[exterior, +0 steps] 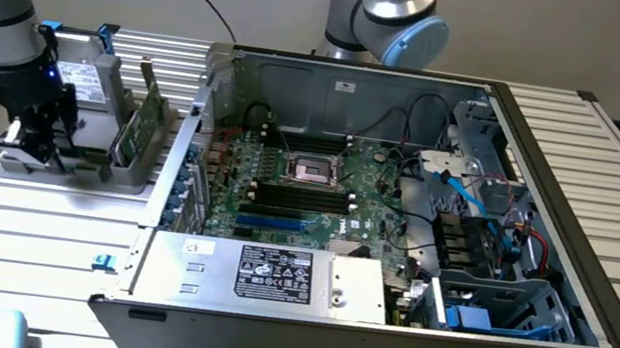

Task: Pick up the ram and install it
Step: 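Pick up the ram and move it above insertion slot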

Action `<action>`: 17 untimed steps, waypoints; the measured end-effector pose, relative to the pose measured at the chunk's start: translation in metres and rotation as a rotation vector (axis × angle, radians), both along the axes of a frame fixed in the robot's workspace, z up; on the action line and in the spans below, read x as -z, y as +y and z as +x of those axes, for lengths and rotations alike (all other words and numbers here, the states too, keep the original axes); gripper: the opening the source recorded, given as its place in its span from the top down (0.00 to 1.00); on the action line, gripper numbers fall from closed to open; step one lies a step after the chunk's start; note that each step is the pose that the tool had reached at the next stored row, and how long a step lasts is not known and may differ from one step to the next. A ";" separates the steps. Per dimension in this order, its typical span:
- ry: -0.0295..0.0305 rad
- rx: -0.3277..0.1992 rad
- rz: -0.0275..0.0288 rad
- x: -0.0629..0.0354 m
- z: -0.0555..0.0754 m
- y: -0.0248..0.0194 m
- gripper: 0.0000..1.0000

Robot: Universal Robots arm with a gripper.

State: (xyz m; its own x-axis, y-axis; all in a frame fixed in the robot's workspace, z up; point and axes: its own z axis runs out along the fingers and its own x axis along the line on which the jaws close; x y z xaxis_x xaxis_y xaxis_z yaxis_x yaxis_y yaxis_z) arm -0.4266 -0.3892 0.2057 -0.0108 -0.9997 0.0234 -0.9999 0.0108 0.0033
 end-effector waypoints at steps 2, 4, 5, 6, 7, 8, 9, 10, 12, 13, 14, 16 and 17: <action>0.0002 0.000 0.0005 0.0022 0.000 0.0000 0.57; 0.0010 0.000 0.0022 0.0037 0.000 0.0000 0.57; 0.0015 0.000 0.0030 0.0042 0.000 0.0000 0.57; 0.0020 0.000 0.0037 0.0048 0.000 0.0000 0.57; 0.0025 0.000 0.0042 0.0052 0.000 0.0000 0.57; 0.0030 0.000 0.0045 0.0056 0.000 0.0000 0.57; 0.0035 0.000 0.0047 0.0062 0.000 0.0000 0.57; 0.0038 0.000 0.0050 0.0066 0.000 0.0001 0.57; 0.0049 0.000 0.0051 0.0071 0.000 0.0006 0.57; 0.0050 0.000 0.0052 0.0074 0.000 0.0010 0.57; 0.0051 0.000 0.0052 0.0076 0.000 0.0011 0.57; 0.0053 0.000 0.0052 0.0078 0.000 0.0011 0.57; 0.0053 0.000 0.0052 0.0080 0.000 0.0013 0.57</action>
State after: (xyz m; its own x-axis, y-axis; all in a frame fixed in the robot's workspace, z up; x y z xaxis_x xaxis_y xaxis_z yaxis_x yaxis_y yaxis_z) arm -0.4269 -0.3880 0.1977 -0.0106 -0.9998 0.0183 -0.9999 0.0108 0.0086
